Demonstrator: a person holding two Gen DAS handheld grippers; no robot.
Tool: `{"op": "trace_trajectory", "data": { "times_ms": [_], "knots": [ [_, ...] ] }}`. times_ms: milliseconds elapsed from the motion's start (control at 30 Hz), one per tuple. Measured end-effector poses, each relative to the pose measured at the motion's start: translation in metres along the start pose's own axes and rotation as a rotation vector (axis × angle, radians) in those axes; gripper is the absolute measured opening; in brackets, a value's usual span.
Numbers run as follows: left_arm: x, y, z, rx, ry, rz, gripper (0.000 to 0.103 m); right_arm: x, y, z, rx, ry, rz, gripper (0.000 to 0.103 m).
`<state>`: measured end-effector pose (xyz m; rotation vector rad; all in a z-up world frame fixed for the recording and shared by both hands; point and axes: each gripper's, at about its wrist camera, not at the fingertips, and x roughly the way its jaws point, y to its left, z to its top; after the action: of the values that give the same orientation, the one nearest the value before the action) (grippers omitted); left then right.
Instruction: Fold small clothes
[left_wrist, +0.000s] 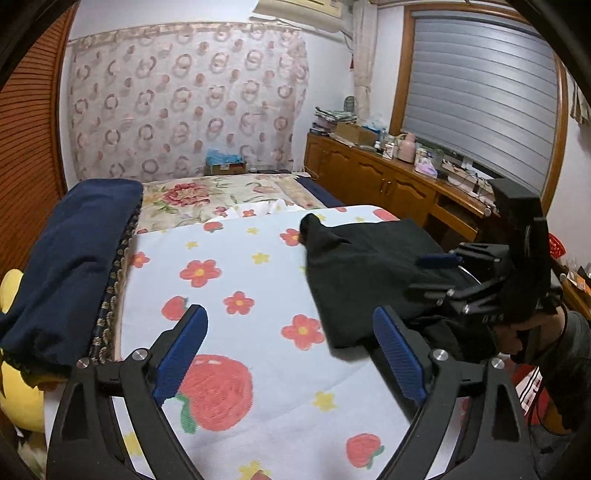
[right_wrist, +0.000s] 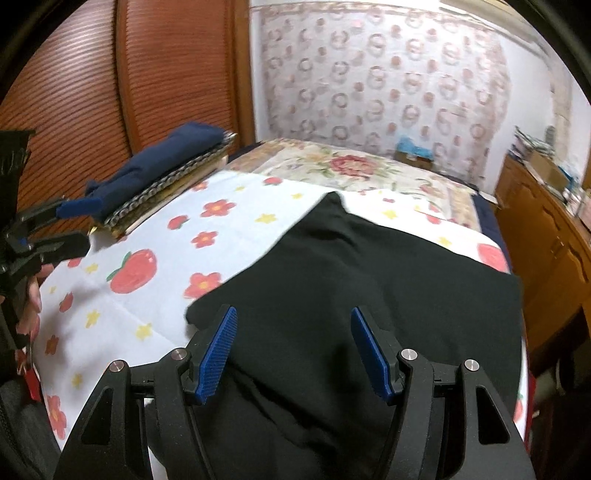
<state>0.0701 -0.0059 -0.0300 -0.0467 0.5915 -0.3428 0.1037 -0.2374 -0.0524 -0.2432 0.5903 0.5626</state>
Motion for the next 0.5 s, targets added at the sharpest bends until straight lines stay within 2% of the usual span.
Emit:
{"op": "trace_trajectory", "data": {
  "times_ms": [233,500],
  "knots": [
    [0.0,0.012,-0.003,-0.011,0.002,0.033,0.092,0.019,0.007,0.007,-0.093,0.076,0.072,0.066],
    [0.001,0.019,-0.008,-0.019,0.012,0.047,0.092,0.032,0.007,0.016,-0.135,0.14,0.121,0.066]
  ]
}}
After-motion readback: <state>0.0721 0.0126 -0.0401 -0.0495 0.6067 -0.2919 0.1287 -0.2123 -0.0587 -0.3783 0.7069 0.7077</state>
